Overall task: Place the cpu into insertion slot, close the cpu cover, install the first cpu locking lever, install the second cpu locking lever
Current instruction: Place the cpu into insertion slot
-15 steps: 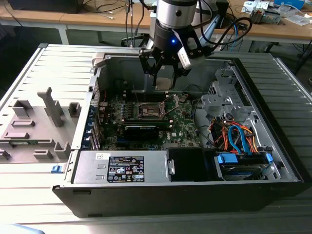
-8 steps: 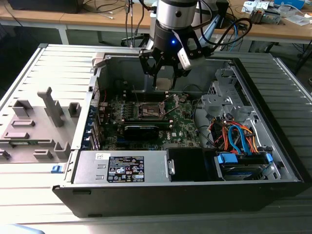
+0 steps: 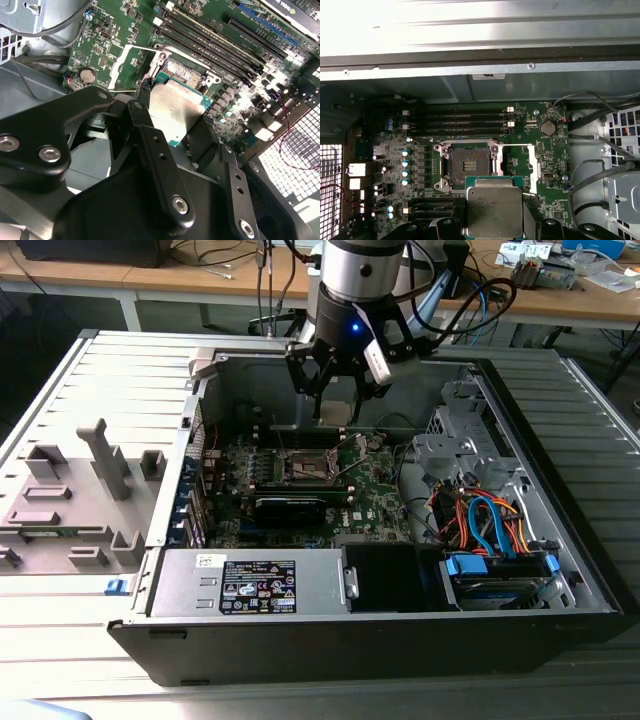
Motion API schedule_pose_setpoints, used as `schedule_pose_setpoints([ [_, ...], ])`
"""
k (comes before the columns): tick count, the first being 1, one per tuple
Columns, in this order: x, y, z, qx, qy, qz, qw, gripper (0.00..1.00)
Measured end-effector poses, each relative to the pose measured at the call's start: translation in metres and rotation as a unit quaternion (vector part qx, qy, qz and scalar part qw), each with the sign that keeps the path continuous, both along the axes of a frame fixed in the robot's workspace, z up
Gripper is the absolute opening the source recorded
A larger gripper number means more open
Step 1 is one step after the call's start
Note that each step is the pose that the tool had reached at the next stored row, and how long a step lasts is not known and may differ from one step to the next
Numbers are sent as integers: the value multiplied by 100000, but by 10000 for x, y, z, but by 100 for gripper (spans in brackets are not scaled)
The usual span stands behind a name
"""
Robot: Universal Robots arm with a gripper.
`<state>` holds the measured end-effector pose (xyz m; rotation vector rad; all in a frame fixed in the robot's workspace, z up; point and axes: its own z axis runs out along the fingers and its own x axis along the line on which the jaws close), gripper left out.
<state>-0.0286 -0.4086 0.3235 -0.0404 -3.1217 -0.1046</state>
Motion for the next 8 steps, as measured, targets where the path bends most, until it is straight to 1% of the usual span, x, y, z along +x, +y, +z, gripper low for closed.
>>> schedule_pose_setpoints([
  [8, 0, -2, -14, -1, -1, 4, 100000, 55],
])
